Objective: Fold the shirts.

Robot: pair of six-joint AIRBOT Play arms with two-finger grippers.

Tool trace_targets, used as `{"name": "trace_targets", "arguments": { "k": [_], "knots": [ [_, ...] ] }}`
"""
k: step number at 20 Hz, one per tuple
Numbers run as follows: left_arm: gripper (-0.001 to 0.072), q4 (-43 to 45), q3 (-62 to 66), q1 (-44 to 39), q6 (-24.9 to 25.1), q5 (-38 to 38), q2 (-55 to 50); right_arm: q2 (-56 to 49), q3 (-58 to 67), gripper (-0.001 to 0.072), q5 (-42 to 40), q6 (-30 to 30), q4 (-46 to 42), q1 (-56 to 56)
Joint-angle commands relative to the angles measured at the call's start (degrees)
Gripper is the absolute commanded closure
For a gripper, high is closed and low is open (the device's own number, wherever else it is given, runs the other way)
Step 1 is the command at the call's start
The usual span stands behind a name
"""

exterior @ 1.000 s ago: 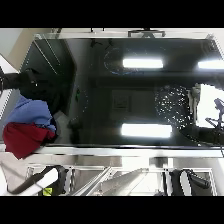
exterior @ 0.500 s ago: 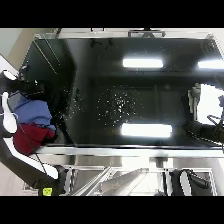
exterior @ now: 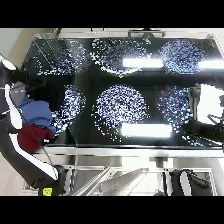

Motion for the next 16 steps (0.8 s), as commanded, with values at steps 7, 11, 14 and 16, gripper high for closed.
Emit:
{"name": "trace_targets", "arguments": {
  "k": [7,11,14,16],
  "knots": [
    [0.0683,-24.48,0.15,-22.1,-1.9,1.01,26.34,-0.02,-0.02,0.0694,-0.07,0.02,-0.24,0.02],
    [0.0683,-13.99,-6.38,-34.84,-5.38,-1.44,30.49,-0.31,-0.02,0.0694,-0.04,0.02,-0.24,0.02],
    [0.0682,-7.48,-17.75,-42.27,-5.38,-1.22,31.69,-0.35,-0.02,0.0692,-0.09,-0.02,-0.24,0.04],
    [0.0682,-4.52,-24.11,-44.37,-5.4,-0.72,31.67,-0.46,-0.02,0.0685,-0.09,-0.92,-0.22,0.04]
  ]
}}
